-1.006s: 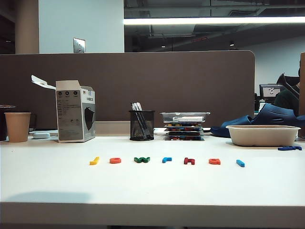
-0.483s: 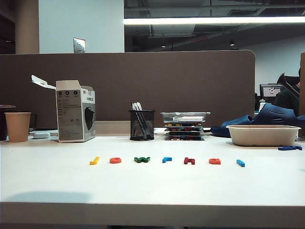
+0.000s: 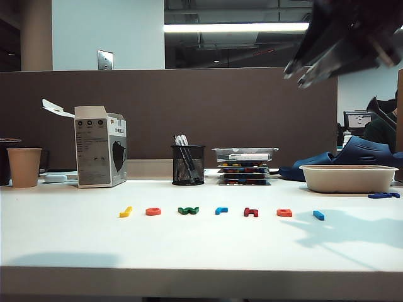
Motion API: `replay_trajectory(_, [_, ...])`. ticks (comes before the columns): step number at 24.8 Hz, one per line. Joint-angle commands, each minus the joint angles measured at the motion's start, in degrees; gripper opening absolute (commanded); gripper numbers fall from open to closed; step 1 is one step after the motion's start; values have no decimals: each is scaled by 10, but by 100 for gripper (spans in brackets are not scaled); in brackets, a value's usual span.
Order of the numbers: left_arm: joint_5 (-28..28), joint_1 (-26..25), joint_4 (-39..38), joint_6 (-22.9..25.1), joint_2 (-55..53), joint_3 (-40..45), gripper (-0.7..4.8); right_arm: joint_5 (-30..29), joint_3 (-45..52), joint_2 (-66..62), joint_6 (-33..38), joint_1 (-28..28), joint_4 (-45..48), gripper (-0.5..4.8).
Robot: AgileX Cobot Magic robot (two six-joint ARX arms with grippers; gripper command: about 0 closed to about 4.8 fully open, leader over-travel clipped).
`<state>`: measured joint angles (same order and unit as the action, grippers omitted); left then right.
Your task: Select the appropriate letters from the row of letter magnets placed on the table to arrange into the word "car".
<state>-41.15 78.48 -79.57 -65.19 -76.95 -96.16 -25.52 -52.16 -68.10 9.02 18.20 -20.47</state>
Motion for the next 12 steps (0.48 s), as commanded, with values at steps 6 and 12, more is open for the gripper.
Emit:
replay_trajectory(6, [-2, 0, 2, 0, 1, -1, -5, 0, -2, -115, 5, 67, 128, 278])
replay_trajectory(12, [-2, 0, 2, 0, 1, -1, -6, 39, -2, -171, 53, 99, 187, 276])
